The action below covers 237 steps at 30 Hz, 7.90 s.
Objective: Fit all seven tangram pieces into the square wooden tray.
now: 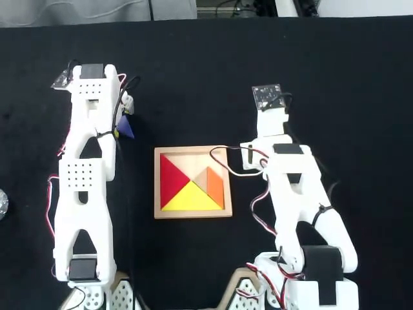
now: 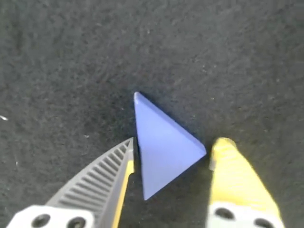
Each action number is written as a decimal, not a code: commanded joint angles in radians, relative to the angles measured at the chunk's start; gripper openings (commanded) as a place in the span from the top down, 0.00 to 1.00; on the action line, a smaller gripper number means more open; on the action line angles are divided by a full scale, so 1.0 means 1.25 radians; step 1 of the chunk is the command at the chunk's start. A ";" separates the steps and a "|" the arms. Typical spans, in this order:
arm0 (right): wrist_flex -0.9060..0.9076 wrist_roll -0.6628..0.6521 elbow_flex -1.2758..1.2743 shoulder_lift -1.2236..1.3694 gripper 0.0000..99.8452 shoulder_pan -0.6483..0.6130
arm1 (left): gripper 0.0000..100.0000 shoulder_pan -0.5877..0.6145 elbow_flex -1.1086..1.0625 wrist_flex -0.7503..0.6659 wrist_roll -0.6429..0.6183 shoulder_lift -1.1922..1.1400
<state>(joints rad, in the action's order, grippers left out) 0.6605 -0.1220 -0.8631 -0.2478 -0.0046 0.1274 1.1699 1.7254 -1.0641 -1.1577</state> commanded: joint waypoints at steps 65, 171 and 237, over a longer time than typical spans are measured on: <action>-0.009 0.097 0.040 -0.061 0.99 0.156 | 0.83 -0.531 -0.968 -0.509 -0.119 0.692; 0.130 -0.034 0.343 0.298 0.99 -0.193 | 0.63 0.125 -1.636 -0.814 0.671 1.202; 0.188 -0.036 0.331 0.287 0.99 -0.344 | 0.63 0.125 -1.726 -0.917 0.673 1.267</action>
<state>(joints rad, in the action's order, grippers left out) 0.8661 -0.1695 -0.5163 0.0974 -0.4342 0.2716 -0.9966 0.5961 -0.2248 0.4012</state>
